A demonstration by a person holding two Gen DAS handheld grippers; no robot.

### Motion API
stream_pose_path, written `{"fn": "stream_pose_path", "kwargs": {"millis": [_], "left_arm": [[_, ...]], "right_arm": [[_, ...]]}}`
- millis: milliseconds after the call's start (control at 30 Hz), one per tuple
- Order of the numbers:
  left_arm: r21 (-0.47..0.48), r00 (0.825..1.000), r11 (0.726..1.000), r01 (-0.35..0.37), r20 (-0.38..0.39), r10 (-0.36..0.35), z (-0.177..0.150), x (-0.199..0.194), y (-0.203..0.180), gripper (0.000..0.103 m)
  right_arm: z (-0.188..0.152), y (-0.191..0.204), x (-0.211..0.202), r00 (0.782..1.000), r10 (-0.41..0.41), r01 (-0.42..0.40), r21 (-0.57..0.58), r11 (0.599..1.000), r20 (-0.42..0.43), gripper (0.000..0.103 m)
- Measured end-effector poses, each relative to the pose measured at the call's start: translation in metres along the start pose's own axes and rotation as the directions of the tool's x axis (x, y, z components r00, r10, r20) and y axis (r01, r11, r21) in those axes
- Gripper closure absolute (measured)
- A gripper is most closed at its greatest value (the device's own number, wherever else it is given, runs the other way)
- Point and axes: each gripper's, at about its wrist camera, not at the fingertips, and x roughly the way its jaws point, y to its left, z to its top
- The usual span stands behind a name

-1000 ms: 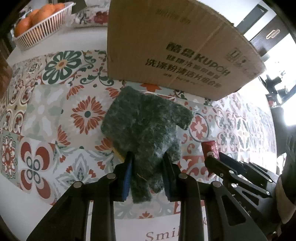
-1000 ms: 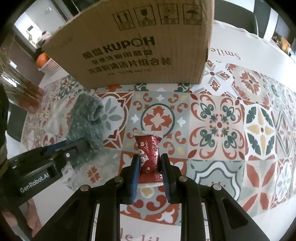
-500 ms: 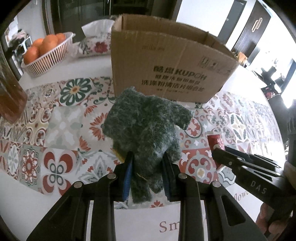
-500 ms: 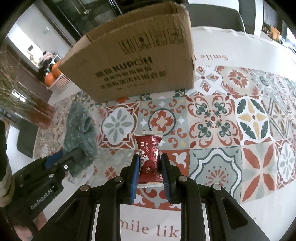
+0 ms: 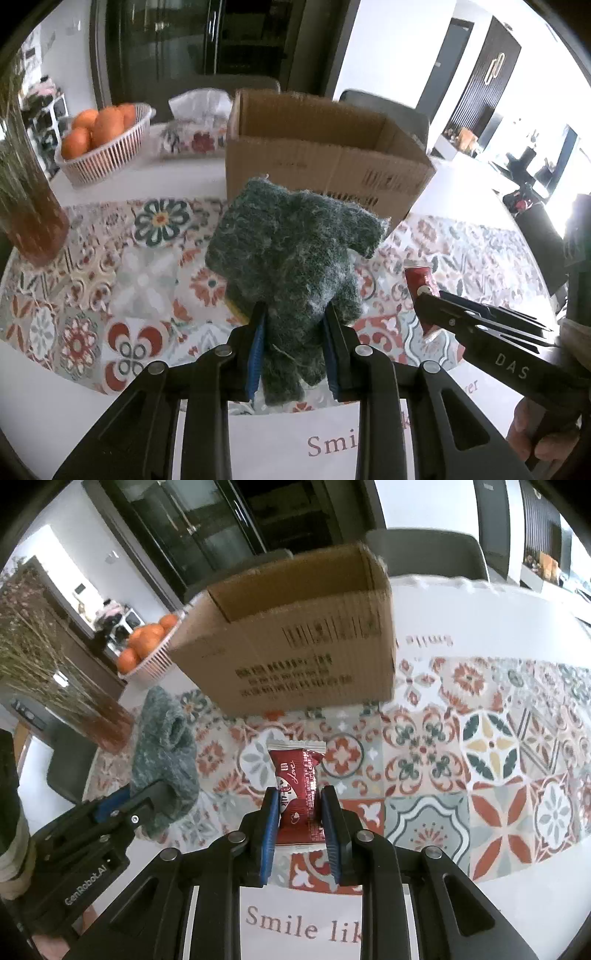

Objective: Organize soft objects
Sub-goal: 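Lift the candy wrapper and green cloth and carry them over the box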

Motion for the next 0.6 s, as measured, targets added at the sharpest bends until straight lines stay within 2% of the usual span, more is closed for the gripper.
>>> {"fn": "stream_pose_path", "kwargs": {"millis": [300,600], "left_arm": [[0.016,0.995,1.000,0.025,0.099,-0.026,0.021,-0.033,-0.005,0.075],[0.037,0.985,0.999,0.033,0.167,-0.039,0.044,-0.050,-0.010,0.075]], "right_arm": [[0.020,0.015,-0.034,0.994,0.013,-0.009,-0.034,0.999,0.108,0.078],[0.044,0.022,-0.049,0.984,0.023,-0.014,-0.051,0.999,0.176,0.078]]}}
